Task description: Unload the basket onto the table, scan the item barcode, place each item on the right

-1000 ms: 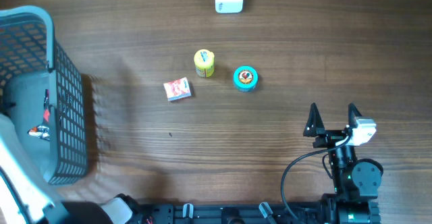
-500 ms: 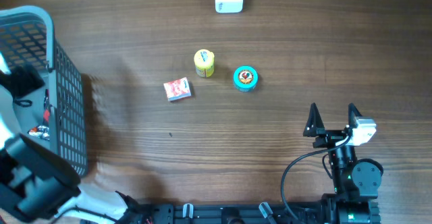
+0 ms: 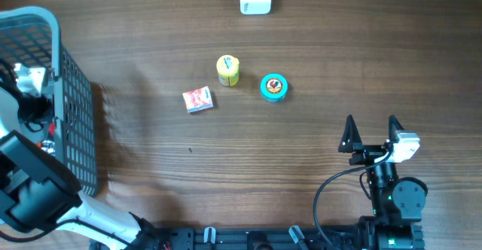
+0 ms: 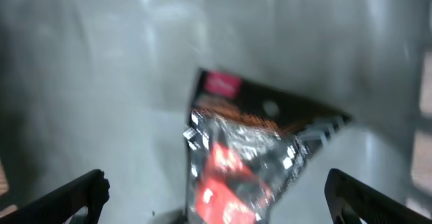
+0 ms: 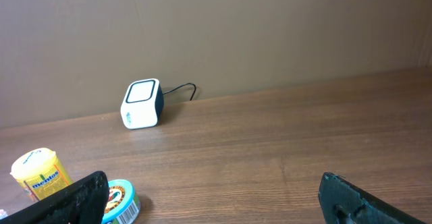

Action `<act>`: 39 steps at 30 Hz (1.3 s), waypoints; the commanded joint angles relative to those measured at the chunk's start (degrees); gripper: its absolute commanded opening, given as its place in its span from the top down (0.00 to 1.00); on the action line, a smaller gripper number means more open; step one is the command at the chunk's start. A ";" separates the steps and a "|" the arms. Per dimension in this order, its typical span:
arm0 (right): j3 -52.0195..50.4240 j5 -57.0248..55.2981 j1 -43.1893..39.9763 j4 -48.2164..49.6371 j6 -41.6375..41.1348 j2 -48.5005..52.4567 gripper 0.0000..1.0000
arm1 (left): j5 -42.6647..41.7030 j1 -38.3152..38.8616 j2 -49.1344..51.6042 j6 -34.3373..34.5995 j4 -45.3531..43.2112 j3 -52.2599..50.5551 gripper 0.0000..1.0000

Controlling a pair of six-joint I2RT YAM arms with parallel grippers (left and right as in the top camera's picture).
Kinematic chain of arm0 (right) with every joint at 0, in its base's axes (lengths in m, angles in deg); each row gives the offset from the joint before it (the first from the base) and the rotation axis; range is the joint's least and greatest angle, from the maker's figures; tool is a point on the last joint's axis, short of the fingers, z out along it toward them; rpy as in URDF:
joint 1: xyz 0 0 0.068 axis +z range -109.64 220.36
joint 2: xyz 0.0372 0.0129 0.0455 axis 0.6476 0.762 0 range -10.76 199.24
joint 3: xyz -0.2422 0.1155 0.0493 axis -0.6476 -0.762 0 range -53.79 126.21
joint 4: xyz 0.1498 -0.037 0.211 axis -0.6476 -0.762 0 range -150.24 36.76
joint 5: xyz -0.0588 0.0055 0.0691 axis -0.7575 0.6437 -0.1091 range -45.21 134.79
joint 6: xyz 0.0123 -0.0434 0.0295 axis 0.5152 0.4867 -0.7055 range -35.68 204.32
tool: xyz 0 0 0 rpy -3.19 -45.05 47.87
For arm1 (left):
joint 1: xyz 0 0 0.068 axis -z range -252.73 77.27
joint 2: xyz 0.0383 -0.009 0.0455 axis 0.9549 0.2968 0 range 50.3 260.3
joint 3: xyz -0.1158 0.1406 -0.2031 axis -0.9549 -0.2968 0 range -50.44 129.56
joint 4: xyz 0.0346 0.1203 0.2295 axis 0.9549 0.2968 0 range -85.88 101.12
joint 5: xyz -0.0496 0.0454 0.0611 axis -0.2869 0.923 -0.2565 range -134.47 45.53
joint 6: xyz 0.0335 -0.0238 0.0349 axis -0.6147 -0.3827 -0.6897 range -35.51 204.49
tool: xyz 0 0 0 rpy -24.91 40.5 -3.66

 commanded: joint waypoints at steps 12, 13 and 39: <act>-0.07 -0.39 0.24 0.11 -0.46 -0.31 0.00 | -2.21 -0.22 0.42 -14.32 5.70 -0.44 0.00; -0.07 -0.39 0.24 0.11 -0.46 -0.31 0.00 | -2.91 -0.22 0.42 -14.08 4.96 -0.44 0.00; -0.07 -0.39 0.24 0.11 -0.48 -0.31 0.00 | -1.92 -4.59 1.44 -10.01 -0.46 -8.61 0.00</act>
